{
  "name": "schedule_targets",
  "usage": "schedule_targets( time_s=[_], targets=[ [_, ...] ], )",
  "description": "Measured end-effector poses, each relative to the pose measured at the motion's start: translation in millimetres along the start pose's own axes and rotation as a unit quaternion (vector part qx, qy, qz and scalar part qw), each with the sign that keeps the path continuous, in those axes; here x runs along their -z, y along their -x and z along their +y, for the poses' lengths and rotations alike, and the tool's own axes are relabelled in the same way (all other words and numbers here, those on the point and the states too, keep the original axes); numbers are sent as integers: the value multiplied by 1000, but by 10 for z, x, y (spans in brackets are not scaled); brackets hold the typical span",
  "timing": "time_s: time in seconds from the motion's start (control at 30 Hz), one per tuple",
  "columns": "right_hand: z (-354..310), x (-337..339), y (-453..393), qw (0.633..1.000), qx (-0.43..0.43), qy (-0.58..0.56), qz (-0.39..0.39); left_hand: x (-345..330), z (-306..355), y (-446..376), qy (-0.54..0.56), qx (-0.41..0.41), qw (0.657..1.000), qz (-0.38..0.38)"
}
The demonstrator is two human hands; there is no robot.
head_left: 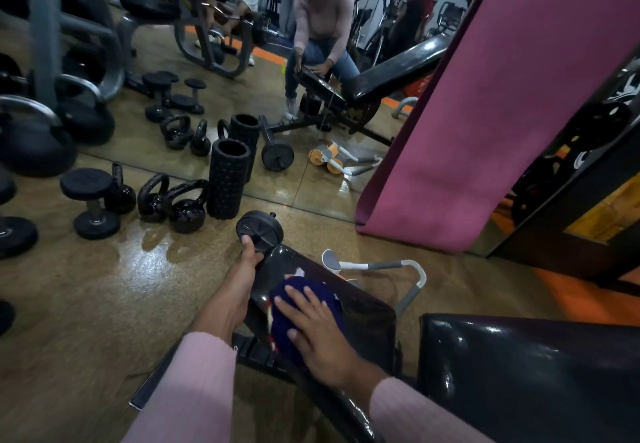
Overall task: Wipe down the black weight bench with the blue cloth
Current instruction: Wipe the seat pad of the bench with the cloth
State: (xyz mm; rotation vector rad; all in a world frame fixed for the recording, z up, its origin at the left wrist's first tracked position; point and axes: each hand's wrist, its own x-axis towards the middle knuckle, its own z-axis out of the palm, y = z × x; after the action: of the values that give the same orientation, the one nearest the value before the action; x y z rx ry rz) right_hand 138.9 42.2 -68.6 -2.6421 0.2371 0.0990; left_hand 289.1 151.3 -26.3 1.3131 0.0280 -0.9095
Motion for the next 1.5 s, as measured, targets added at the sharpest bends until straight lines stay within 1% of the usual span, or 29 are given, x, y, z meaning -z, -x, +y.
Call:
schedule_targets(
  time_s=[0.1,0.17,0.2,0.27,0.33,0.4,0.43,0.5,0.57,0.6,0.67,0.73,0.83,0.9,0.97,1.0,1.07,1.13,1.2,1.23,1.33,1.37,1.4,1.43,1.5],
  targets=[
    [53,102,-235,995,-79,-49,28,9,-31,-18,3,-16,1000,-13],
    [-65,174,-524,992,-116,-40,28,10,-35,-16,9,-16,1000,-21],
    [-136,183,-633,993,-117,-21,23,11,-28,-12,14,-14,1000,-25],
    [-272,147,-688,996,-84,27,12,27,-12,-11,18,-5,999,-32],
    [-332,87,-515,998,-28,62,1,42,8,-21,25,9,999,-38],
    [-266,9,-253,998,31,57,-5,30,15,-3,33,10,999,-41],
    [-191,2,-152,999,40,33,-4,23,18,11,36,8,998,-43],
    [-22,32,-125,1000,10,-23,15,27,7,9,33,-1,998,-44],
    [67,83,-348,995,-53,-68,52,32,-8,13,35,-7,998,-54],
    [61,123,-510,992,-81,-75,68,34,-4,23,41,-4,997,-59],
    [-24,182,-835,989,-118,-57,64,70,-15,-23,63,-3,996,-65],
    [-140,149,-1001,992,-110,-8,53,97,-20,-61,85,-13,994,-72],
    [-246,55,-818,997,-24,53,59,124,-31,-112,93,-9,993,-68],
    [-135,11,-573,997,35,55,46,129,-16,-121,70,2,995,-71],
    [101,46,-415,997,52,42,38,93,10,-69,26,5,997,-68],
    [216,76,-402,998,37,30,47,76,19,-66,3,2,998,-64],
    [378,133,-543,998,-31,2,62,27,65,0,-30,2,998,-51],
    [353,219,-797,993,-101,-13,51,9,27,-32,-49,-7,998,-42],
    [210,253,-961,993,-112,-7,34,-29,-9,-74,-75,-22,997,-28],
    [145,229,-952,995,-91,10,29,-69,19,-36,-94,-37,995,-18],
    [114,113,-532,998,33,49,22,-175,67,31,-131,-70,989,-13],
    [177,89,-349,997,56,40,20,-176,59,33,-131,-70,989,-18],
    [282,79,-236,997,59,30,27,-165,43,21,-126,-70,989,-24],
    [374,93,-219,998,38,17,39,-147,39,12,-119,-64,991,-23],
    [455,140,-439,997,-50,-4,52,-89,29,-11,-105,-45,993,-32]
  ],
)
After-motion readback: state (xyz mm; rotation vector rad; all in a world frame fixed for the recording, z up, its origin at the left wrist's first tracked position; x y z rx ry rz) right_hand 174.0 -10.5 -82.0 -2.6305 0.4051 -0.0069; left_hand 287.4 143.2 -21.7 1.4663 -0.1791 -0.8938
